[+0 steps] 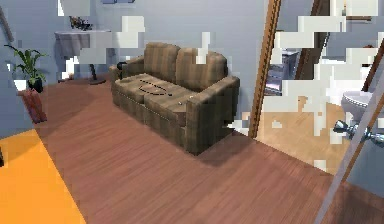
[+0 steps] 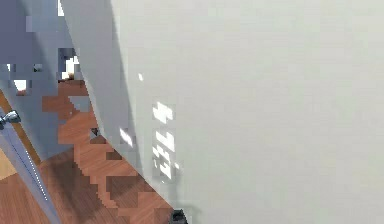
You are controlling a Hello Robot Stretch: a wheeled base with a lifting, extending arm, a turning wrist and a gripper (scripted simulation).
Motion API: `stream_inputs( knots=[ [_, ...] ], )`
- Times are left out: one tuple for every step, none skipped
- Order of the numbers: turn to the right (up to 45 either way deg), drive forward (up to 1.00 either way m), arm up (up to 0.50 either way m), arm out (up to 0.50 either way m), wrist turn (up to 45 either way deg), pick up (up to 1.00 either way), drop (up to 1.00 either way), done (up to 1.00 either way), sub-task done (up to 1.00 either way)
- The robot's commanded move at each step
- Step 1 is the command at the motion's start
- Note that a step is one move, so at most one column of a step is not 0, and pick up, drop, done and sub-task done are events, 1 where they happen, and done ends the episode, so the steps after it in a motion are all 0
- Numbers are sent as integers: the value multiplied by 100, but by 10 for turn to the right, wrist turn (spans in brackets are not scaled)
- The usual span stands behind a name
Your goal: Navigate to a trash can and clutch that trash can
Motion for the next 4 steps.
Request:
stream_inputs(
  knots=[
    [0,0,0,0,450,0,0,0,0],
    [0,0,0,0,450,0,0,0,0],
    [0,0,0,0,300,0,0,0,0],
    [0,0,-30,0,0,0,0,0,0]
  ],
)
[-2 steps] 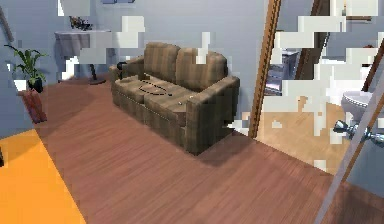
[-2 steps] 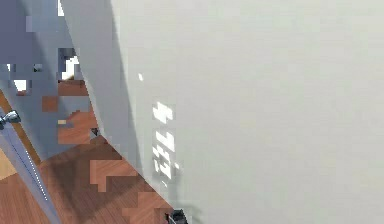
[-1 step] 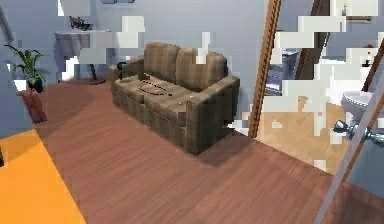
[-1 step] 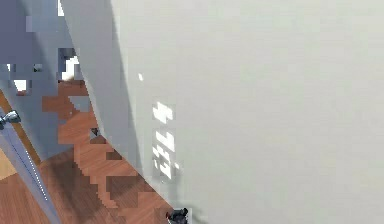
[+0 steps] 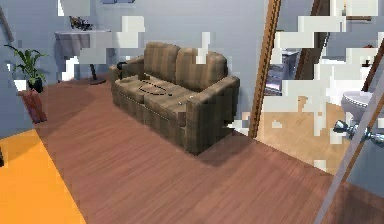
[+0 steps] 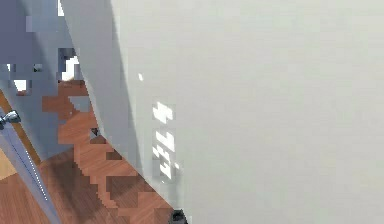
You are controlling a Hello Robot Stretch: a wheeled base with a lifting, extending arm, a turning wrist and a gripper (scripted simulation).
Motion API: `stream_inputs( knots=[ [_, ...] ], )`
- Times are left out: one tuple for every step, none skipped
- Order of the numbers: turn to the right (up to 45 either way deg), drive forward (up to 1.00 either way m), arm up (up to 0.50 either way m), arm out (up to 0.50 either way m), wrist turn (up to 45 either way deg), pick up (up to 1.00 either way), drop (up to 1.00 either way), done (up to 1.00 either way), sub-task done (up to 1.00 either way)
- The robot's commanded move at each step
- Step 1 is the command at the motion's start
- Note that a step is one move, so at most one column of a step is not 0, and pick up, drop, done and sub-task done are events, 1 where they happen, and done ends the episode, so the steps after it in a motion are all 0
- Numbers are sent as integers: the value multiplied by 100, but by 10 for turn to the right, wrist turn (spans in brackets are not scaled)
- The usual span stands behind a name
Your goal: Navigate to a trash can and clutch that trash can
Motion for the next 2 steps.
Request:
stream_inputs(
  knots=[
    [0,0,0,0,0,100,0,0,0],
    [0,0,10,0,0,0,0,0,0]
  ],
)
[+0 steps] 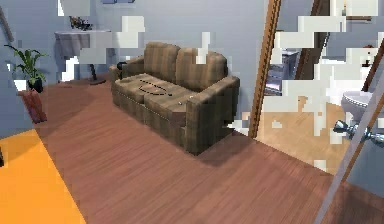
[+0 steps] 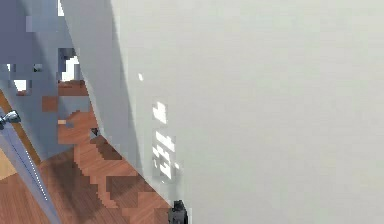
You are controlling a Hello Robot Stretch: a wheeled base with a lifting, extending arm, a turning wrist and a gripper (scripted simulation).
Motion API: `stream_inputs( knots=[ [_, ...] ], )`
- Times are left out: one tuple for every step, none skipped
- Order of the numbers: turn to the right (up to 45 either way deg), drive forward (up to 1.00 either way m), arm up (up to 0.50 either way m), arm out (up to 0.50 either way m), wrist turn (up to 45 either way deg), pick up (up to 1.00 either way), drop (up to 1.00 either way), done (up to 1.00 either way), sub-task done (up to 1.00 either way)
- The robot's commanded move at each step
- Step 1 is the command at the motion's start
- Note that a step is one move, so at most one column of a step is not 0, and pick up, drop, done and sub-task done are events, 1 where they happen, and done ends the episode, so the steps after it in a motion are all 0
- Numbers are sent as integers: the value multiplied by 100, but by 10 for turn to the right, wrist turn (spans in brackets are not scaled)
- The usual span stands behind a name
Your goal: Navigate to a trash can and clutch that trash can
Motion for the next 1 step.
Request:
stream_inputs(
  knots=[
    [0,0,0,0,0,0,0,100,0]
  ],
)
